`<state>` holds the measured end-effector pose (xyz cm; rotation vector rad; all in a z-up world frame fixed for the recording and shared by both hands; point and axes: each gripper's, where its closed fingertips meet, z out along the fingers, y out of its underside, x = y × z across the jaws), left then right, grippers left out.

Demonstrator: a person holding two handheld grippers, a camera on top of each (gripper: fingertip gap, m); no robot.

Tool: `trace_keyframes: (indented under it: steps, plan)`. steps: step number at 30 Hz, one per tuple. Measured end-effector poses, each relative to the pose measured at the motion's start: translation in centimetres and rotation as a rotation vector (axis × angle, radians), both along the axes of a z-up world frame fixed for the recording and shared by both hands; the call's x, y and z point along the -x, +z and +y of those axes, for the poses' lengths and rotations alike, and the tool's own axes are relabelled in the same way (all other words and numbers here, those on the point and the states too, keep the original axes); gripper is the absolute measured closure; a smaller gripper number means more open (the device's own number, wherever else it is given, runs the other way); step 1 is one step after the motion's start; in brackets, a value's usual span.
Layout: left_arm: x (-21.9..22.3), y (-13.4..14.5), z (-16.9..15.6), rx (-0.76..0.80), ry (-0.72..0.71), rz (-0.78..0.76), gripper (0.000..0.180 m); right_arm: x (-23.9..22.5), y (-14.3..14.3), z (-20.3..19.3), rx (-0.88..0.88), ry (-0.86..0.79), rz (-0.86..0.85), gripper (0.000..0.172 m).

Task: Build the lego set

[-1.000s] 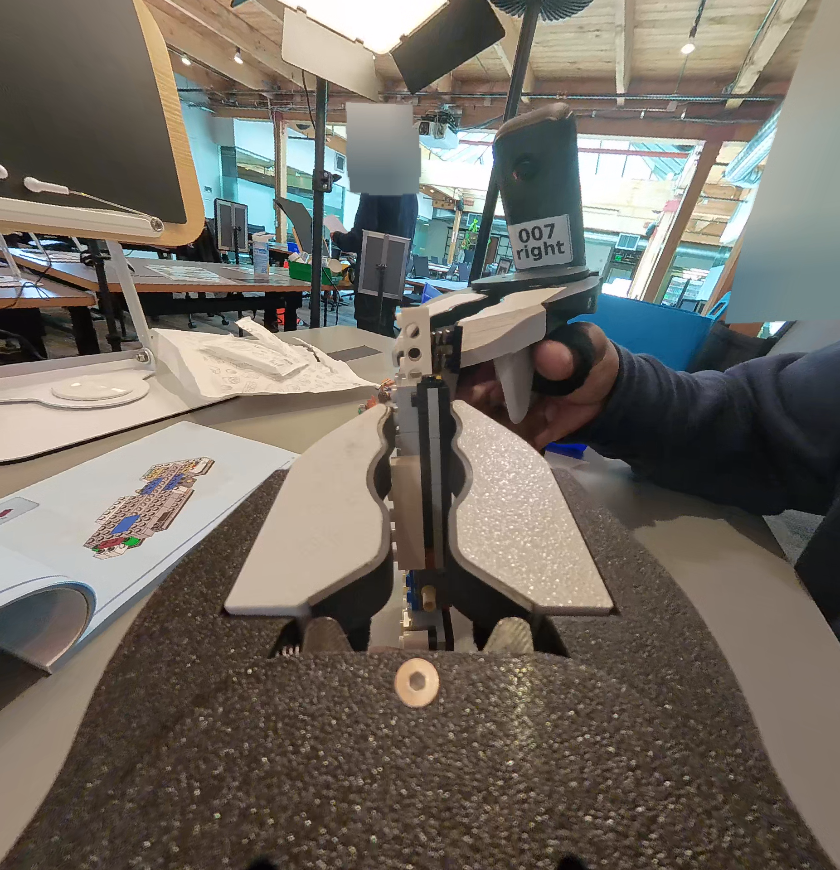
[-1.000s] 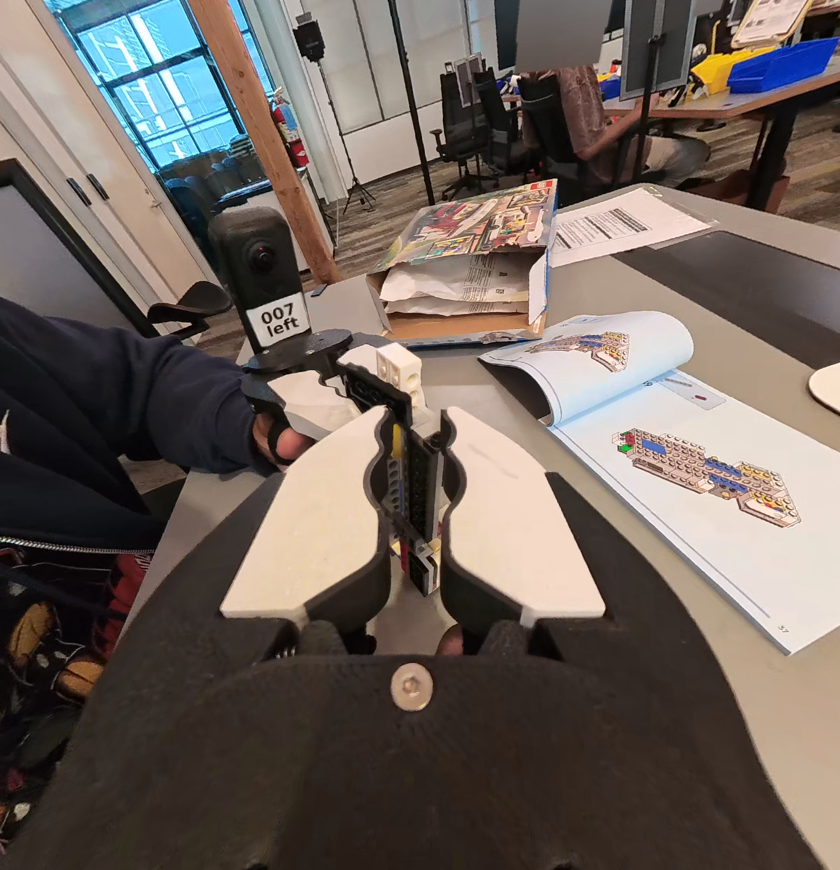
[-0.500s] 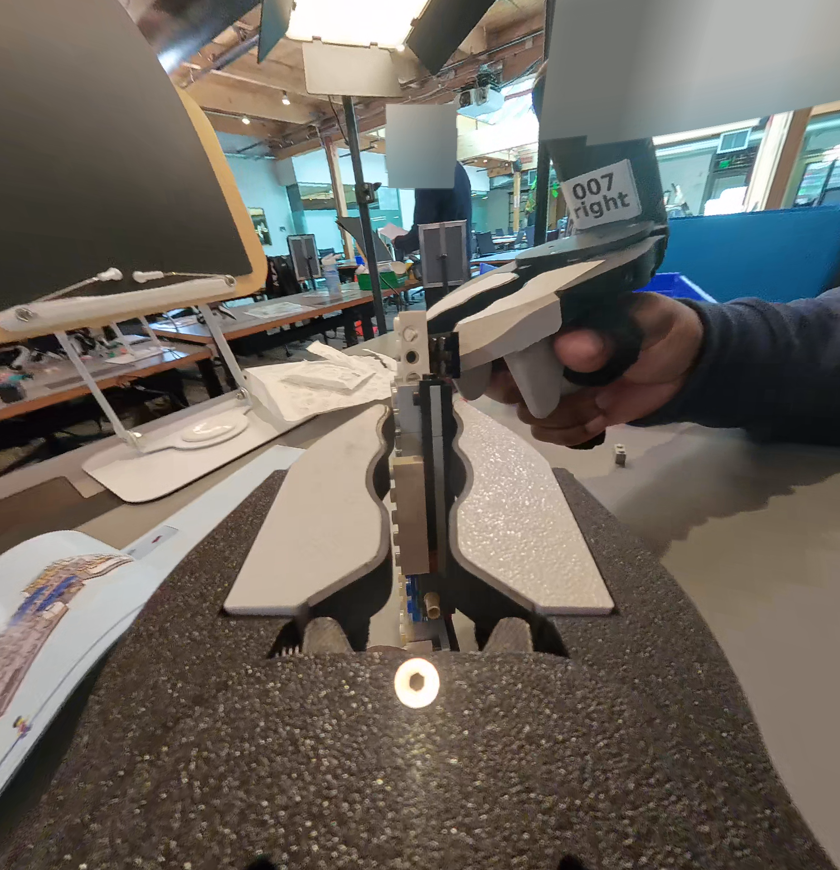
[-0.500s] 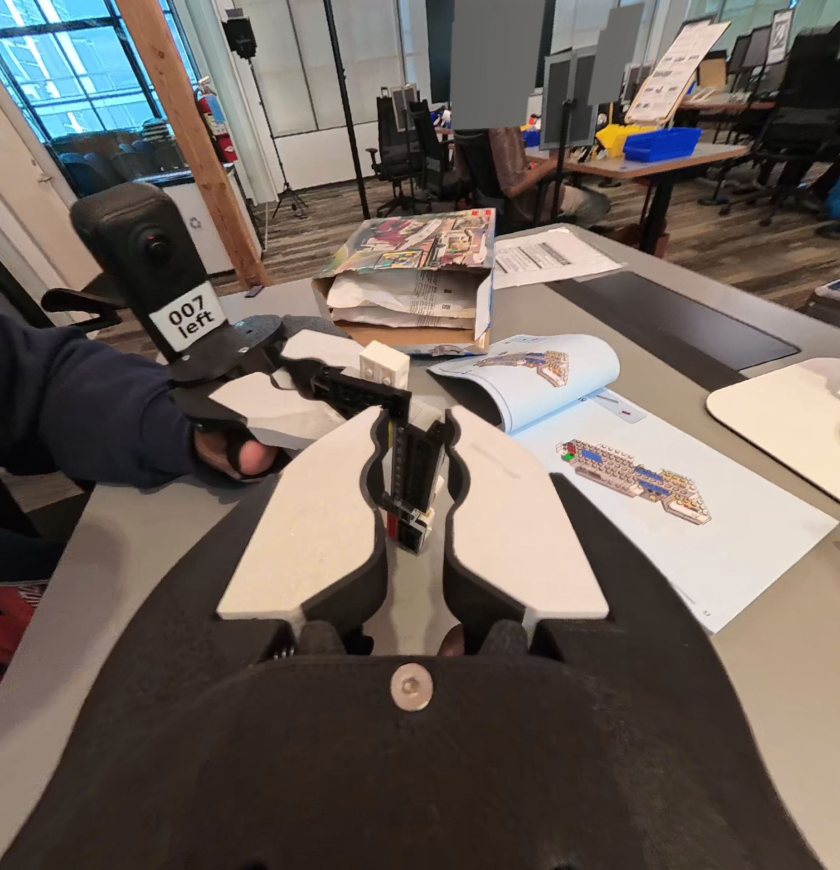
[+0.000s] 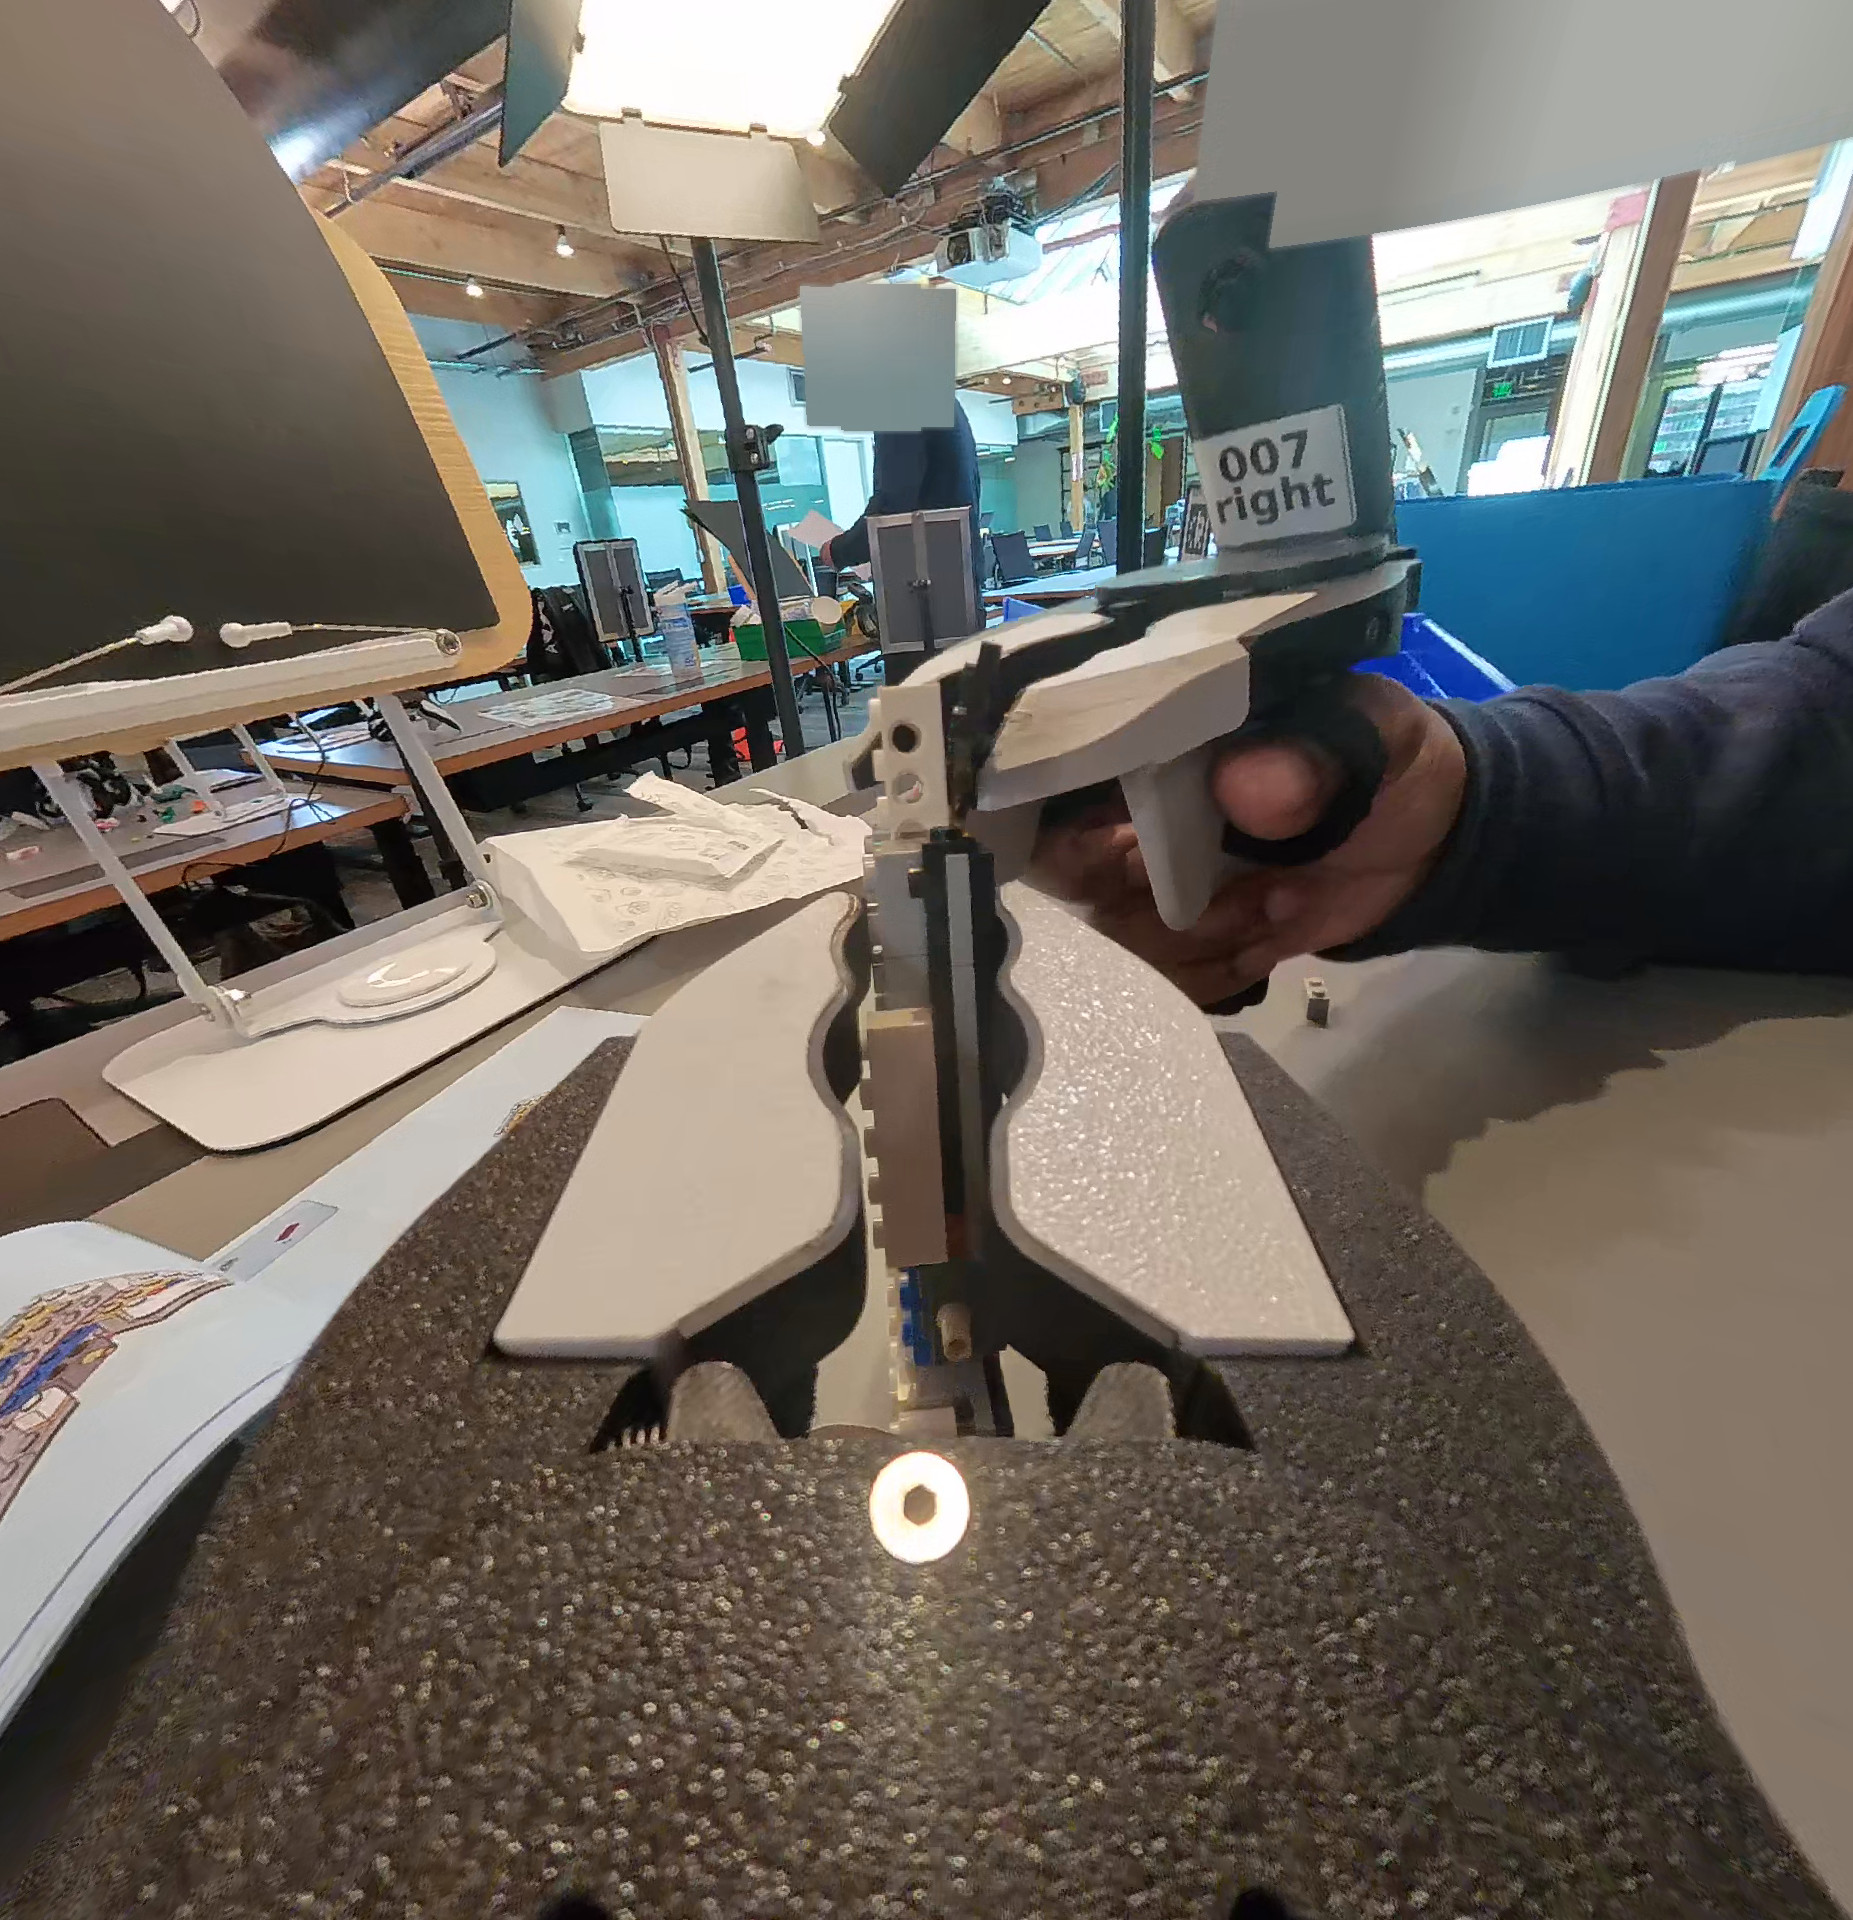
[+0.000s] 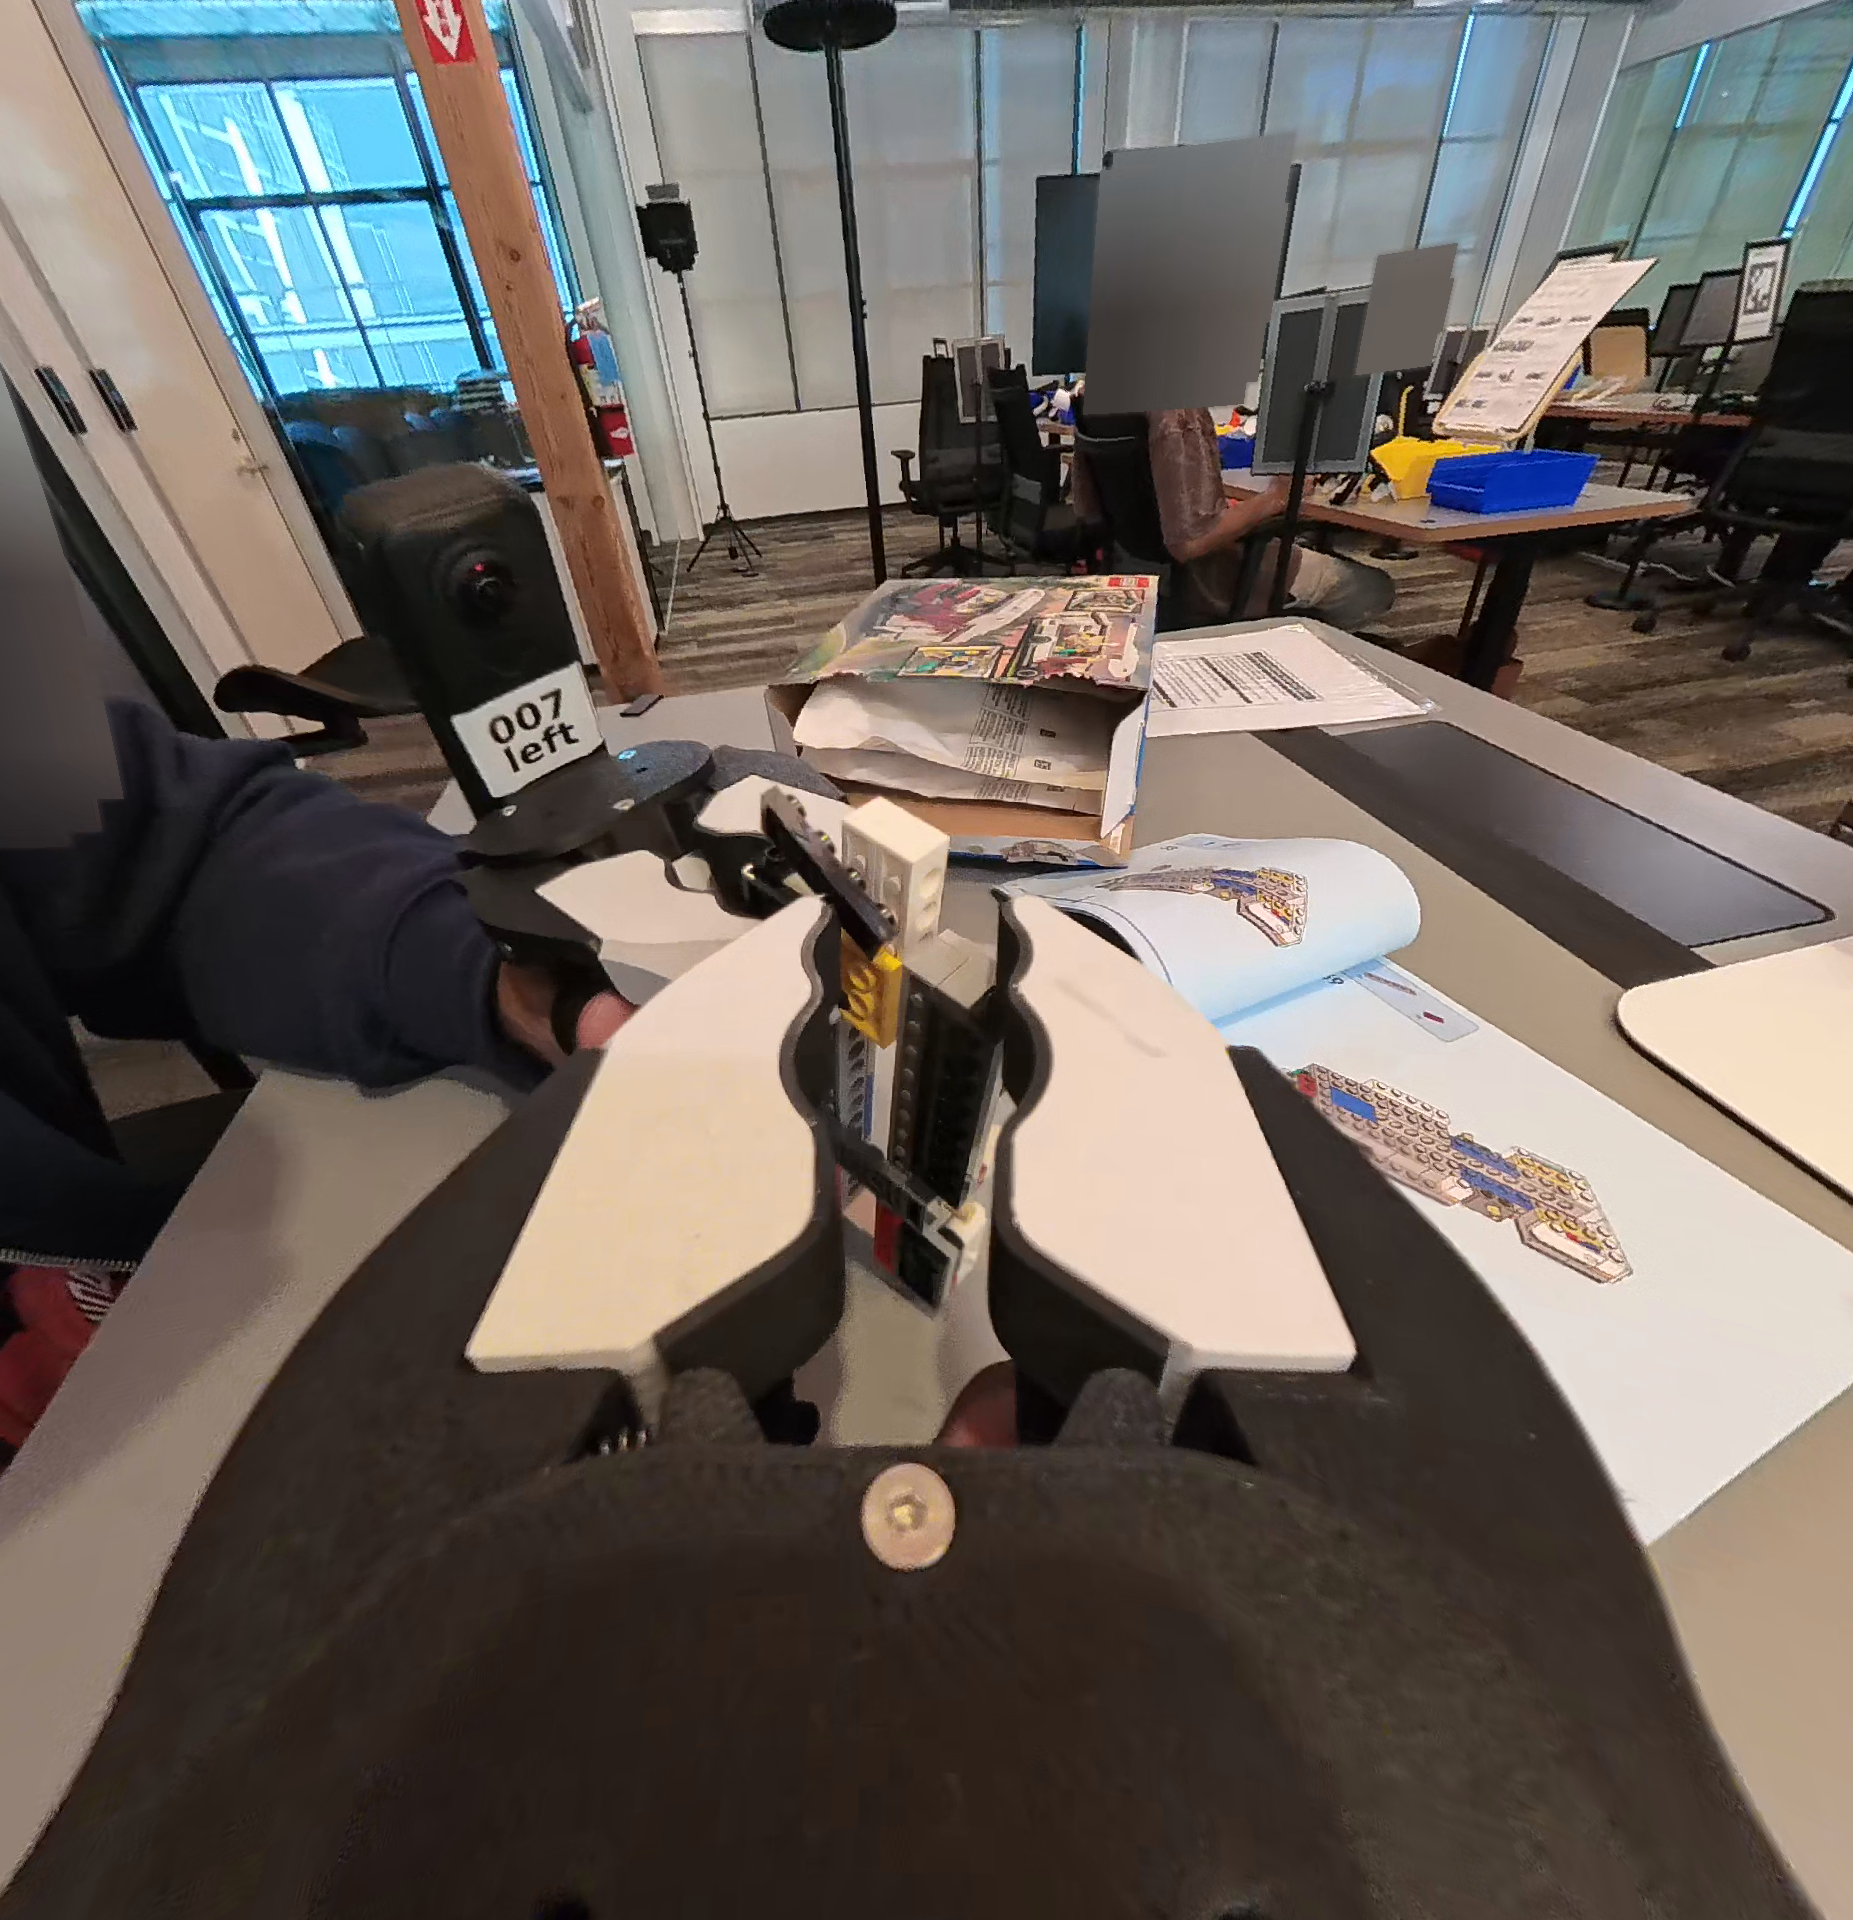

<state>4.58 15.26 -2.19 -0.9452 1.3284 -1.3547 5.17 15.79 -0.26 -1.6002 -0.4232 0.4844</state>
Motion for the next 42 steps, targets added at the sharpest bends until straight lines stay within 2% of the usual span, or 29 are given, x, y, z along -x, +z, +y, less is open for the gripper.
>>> trace_keyframes:
  steps: [5, 13, 17, 22, 31, 38, 42]
  plan:
    - [0.0, -0.4, -0.3, -0.047, -0.048, 0.027, 0.161, 0.3, -0.3, -0.3, 0.05, 0.058, -0.084, 0.144]
    - [0.3, -0.3, -0.7, 0.06, -0.134, 0.046, 0.161, 0.7, -0.8, -0.6, 0.12, 0.092, -0.18, 0.151]
    - [0.3, -0.5, -0.1, 0.119, -0.137, 0.05, 0.161, 0.4, -1.2, -0.1, 0.114, 0.071, -0.124, 0.151]
    - [0.4, -0.5, 0.2, 0.151, -0.134, 0.053, 0.161, 0.0, -1.5, 0.0, 0.074, 0.035, 0.076, 0.152]
    - [0.1, -0.7, -1.6, 0.207, -0.134, 0.092, 0.161, -0.4, -1.5, -1.7, 0.105, -0.059, 0.16, 0.151]
    - [-0.1, -0.8, -2.6, 0.341, -0.186, 0.146, 0.161, -1.3, -1.6, -2.5, 0.113, -0.151, 0.213, 0.155]
    - [-0.5, -1.7, -2.6, 0.521, -0.249, 0.201, 0.161, -1.7, -2.5, -2.4, 0.129, -0.183, 0.223, 0.154]
